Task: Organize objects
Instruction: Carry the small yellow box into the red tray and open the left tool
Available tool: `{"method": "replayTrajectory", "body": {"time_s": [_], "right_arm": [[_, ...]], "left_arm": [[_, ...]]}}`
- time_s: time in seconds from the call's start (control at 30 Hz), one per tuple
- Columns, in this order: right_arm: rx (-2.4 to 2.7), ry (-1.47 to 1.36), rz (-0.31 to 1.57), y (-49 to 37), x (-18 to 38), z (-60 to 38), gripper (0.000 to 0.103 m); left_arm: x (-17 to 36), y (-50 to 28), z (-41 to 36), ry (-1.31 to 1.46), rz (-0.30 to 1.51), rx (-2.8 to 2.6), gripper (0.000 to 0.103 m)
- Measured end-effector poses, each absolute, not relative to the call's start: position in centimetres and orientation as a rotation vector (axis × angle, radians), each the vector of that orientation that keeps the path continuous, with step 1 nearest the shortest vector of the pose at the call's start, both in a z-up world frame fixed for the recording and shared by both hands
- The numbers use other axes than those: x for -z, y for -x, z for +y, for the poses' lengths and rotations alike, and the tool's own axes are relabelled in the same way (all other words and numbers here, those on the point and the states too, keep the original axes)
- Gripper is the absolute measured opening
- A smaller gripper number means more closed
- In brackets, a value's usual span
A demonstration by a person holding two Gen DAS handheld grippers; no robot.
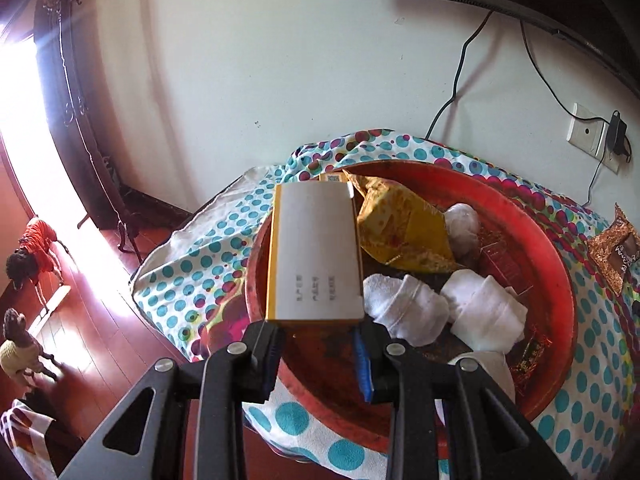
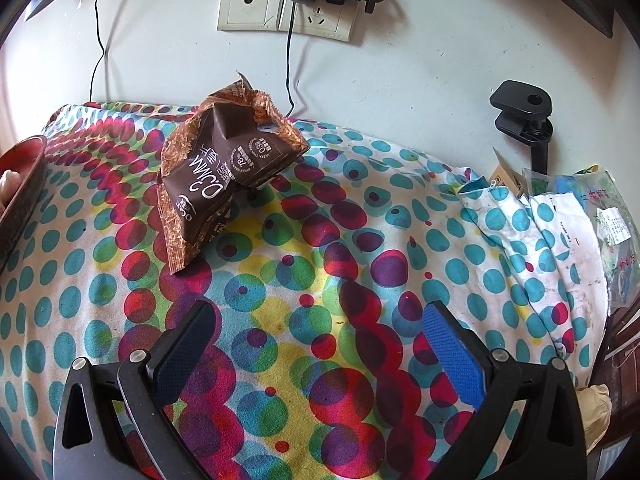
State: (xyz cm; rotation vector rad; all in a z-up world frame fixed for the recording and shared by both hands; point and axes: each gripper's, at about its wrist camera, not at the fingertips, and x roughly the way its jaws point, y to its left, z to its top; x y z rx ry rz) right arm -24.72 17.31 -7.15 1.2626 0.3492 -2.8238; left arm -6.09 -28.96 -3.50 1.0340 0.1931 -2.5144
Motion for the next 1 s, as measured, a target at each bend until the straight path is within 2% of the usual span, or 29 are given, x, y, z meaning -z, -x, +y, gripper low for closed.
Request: {"method": "replayTrajectory", "body": {"time_s": [0.27,0.47,0.63,0.7,0.8,1.0], "right_arm": [[2.831,-1.254,0.363,24.7,7.1,17.2,0.103],[2.811,-1.284,0.399,24.9,7.4,16.8,0.103],[2.813,-1.273,0.432,24.7,7.5,16.5,0.103],[2.809,-1.263,0.435,24.7,7.5,16.5,0.103],[2.807,-1.270,0.446,24.7,7.5,16.4,0.103],[2.820,-1.254,0.493,24.6,7.4,16.0,0.103]], "left_arm": [[6.6,9.2,-28.3,-1.086,0.245,2.488,0.030],[6.8,12.3,-28.9,-1.066,0.273,2.469,0.030],[7.0,12.5,-27.3,-1.069,0.179,2.517,0.031],[7.0,11.5,-26.6,-1.043,0.090,2.523,0.043],[5.7,8.7,-26.2,-0.959,0.106,2.587,0.058],[3.9,4.6,-25.9,-0.929,0.161,2.612,0.066]]}}
